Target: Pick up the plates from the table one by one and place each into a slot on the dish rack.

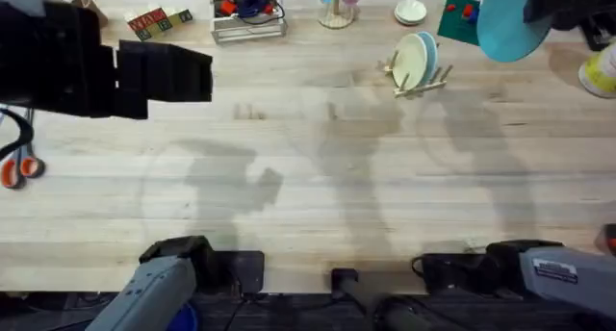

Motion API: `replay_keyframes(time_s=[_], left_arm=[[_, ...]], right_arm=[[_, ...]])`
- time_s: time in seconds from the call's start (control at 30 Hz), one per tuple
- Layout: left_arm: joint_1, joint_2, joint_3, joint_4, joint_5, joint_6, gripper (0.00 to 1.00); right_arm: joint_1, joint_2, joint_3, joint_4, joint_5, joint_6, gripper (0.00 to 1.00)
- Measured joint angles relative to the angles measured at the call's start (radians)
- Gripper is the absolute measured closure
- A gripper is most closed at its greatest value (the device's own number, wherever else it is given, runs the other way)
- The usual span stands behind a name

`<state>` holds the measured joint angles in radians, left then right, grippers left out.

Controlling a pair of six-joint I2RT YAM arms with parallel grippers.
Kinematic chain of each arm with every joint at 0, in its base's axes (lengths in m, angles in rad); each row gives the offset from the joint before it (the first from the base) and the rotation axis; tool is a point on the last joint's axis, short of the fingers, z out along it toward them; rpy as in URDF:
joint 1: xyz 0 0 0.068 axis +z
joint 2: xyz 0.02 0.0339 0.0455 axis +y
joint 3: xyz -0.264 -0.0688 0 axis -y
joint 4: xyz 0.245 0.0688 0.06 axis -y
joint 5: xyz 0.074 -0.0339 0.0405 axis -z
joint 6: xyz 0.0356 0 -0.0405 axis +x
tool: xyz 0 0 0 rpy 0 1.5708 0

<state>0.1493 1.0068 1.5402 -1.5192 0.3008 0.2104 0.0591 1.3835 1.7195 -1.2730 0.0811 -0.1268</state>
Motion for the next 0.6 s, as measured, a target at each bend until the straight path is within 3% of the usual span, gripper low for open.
replay_keyframes(time_s=[0.6], left_arm=[[0.000,0.000,0.000,0.000,-0.003,0.000,0.006]], right_arm=[[-0.026,0.240,0.000,0.203,-0.075,-0.039,0.972]])
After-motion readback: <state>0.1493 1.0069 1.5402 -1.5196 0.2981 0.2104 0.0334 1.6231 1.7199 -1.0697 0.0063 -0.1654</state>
